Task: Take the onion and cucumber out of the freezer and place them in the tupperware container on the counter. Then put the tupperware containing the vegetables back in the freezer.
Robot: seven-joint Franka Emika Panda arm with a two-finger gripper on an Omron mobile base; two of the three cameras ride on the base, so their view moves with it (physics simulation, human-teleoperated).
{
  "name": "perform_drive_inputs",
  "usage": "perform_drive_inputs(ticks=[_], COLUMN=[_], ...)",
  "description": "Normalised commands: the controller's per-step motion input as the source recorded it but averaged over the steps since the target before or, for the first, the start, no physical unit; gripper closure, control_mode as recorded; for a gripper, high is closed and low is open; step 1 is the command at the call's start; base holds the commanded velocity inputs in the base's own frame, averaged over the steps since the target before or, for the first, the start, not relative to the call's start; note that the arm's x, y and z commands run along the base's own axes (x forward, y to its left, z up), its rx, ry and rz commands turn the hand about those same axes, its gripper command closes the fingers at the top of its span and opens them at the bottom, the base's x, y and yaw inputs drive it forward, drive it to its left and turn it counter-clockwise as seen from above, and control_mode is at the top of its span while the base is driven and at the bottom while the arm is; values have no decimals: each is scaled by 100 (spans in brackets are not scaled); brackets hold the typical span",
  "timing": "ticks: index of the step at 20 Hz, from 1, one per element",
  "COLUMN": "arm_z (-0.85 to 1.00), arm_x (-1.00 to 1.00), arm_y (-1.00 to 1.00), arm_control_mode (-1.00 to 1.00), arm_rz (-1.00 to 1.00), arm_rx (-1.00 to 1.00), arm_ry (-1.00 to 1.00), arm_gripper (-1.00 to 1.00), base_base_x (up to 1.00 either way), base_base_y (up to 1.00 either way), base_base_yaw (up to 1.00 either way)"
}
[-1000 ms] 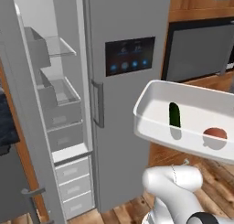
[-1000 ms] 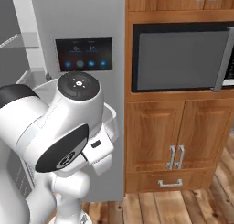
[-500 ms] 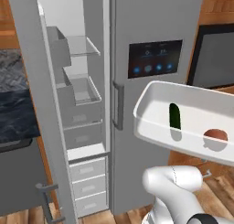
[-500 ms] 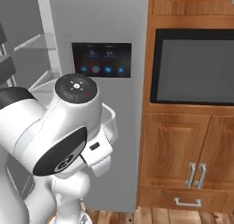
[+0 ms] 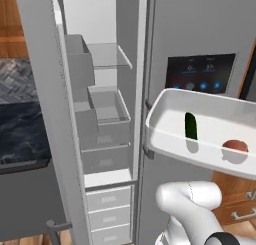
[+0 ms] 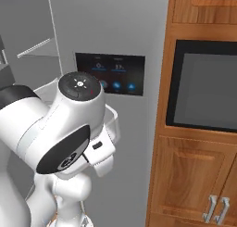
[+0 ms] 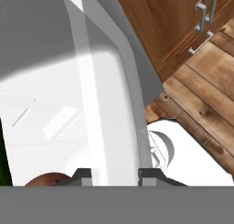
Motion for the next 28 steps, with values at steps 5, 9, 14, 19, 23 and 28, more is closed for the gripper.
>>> perform_drive_inputs(ticks=[5,9,14,19,23,28], arm_z=[0,7,39,48,52,32], arm_x=[0,-3,-4,0,0,0], arm_y=[0,16,25,32,34,48], arm_control_mode=[100,-100,-100,-100,-100,-100], arm_rz=[0,11,1,-4,-11,-19], arm_rx=[0,1,4,8,11,9], arm_ry=[0,0,0,0,1,1], arm_gripper=[100,100,100,100,100,100], base_base_x=[21,0,0,0,0,0], base_base_y=[4,0,0,0,0,0], base_base_yaw=[20,0,0,0,0,0])
